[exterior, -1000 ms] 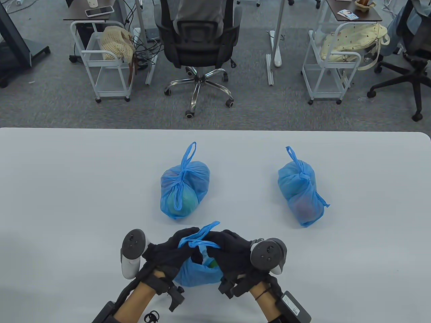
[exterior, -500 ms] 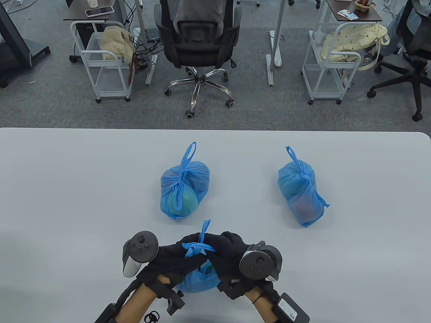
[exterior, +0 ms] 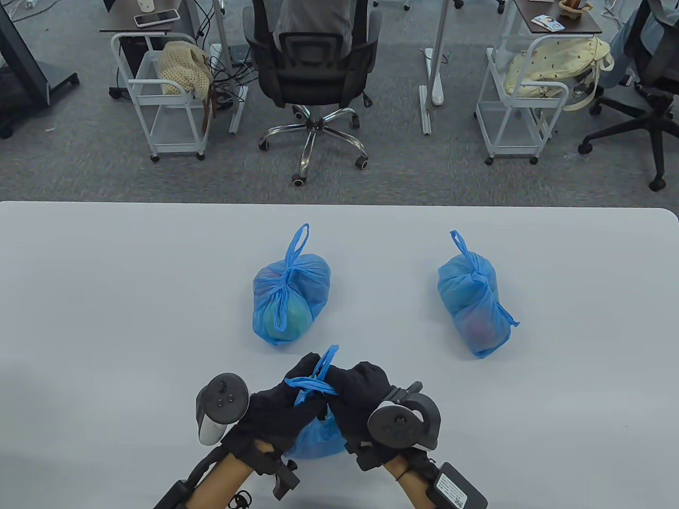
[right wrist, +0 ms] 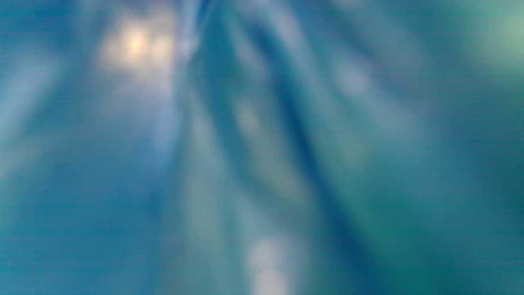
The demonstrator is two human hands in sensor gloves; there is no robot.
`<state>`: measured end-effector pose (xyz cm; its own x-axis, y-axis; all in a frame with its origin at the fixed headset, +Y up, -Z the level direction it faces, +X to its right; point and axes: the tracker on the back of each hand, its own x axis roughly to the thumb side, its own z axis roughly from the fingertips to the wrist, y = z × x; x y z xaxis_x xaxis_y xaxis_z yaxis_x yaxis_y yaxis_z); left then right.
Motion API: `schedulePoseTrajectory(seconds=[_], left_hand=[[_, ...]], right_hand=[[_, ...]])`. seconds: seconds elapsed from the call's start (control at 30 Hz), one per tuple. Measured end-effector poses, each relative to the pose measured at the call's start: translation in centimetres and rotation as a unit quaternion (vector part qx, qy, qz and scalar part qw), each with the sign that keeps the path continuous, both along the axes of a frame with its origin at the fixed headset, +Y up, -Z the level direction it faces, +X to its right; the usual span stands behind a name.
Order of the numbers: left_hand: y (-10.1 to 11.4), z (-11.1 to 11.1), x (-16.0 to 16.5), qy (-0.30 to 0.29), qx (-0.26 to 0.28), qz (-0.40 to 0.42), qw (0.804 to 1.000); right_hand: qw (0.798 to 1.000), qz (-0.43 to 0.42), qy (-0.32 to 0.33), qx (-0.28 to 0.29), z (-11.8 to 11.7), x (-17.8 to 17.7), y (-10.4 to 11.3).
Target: Tie knot on plastic bag top
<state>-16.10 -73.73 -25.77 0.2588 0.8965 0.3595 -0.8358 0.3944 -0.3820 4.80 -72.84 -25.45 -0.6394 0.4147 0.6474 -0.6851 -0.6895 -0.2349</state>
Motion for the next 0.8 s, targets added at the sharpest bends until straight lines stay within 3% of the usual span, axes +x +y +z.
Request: schedulePoseTrajectory(seconds=[0.2, 0.37, 0.43, 0.6, 0.7, 0.8], left_hand=[[-0.5, 0.2, -0.4, 0.046, -0.024, 0.048, 0.998], [-1.1, 0.5, -0.8, 0.129, -0.056, 0.084, 0.986], [-1.5, 0.3, -0.9, 0.121, -0.073, 0.107, 0.984], [-2.0, -0.3, -1.6, 0.109, -0.105, 0.162, 0.975], [-2.3, -0.8, -2.1, 0.1, -0.114, 0.185, 0.971], [-2.4, -1.2, -2.0, 0.056, -0.106, 0.184, 0.976]], right_hand=[[0.996, 0.072, -0.017, 0.044, 0.8, -1.0, 0.6], [0.993, 0.103, -0.021, 0.044, 1.1, -1.7, 0.8], [0.994, 0.106, -0.018, 0.037, 1.1, -1.6, 1.0], [0.998, 0.023, 0.021, -0.05, -0.2, -0.7, 0.2], [0.986, -0.096, 0.072, -0.118, -1.3, 0.7, -0.2], [0.979, -0.143, 0.069, -0.126, -1.6, 1.5, 0.3]])
